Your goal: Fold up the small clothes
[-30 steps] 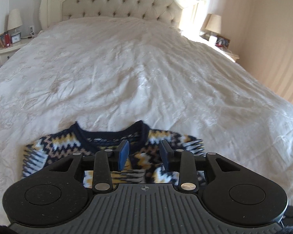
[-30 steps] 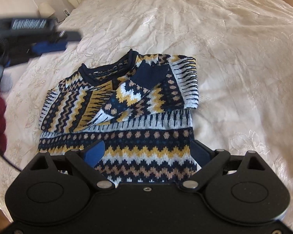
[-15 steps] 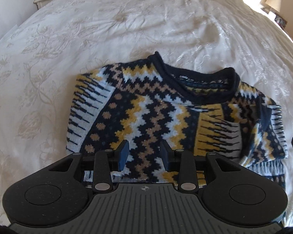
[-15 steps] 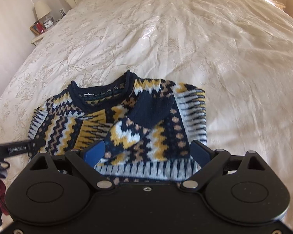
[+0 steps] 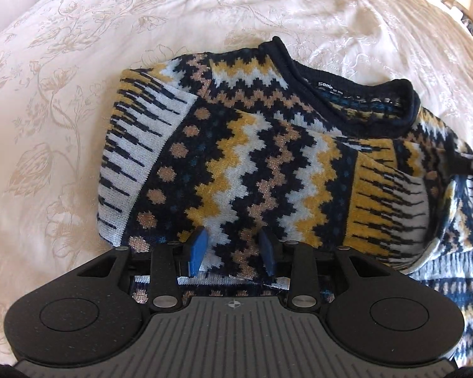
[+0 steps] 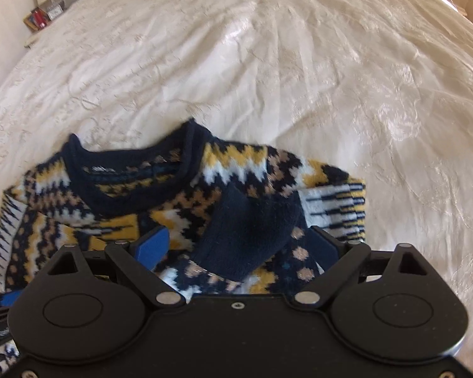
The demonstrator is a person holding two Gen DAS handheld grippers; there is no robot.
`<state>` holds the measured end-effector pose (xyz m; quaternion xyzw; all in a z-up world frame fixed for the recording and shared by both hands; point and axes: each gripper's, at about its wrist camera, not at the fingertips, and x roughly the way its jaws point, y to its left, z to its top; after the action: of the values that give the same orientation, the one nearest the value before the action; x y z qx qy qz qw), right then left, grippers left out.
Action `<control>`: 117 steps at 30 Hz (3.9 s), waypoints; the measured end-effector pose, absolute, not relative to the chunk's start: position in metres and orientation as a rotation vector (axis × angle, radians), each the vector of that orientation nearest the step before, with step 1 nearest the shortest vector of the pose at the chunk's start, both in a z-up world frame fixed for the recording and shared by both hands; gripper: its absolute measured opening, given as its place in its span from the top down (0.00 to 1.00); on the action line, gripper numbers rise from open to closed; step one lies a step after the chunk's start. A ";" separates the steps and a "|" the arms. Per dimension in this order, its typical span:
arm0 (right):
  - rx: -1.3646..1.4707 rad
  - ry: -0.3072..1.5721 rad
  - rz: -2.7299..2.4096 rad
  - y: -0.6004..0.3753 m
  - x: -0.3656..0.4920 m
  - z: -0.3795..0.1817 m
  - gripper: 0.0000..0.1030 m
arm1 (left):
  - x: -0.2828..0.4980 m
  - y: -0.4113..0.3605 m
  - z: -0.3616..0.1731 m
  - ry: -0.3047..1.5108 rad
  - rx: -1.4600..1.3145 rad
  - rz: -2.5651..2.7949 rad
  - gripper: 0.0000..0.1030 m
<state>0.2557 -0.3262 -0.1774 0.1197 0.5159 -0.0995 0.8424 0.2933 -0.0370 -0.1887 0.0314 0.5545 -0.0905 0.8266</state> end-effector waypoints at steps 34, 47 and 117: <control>0.376 1.047 -0.110 -0.371 0.193 -0.197 0.48 | 0.273 -0.038 -0.160 1.077 0.088 -0.274 0.65; 0.339 0.909 -0.021 -0.368 0.189 -0.158 0.84 | 0.275 -0.070 -0.155 1.036 0.066 -0.350 0.65; 0.405 1.018 -0.144 -0.273 0.047 -0.159 0.00 | 0.161 0.016 -0.130 1.018 0.042 -0.428 0.06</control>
<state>0.0468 -0.2733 -0.1586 0.1925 0.4835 -0.0685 0.8512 0.1607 0.0163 -0.1302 0.0199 0.4834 -0.2034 0.8512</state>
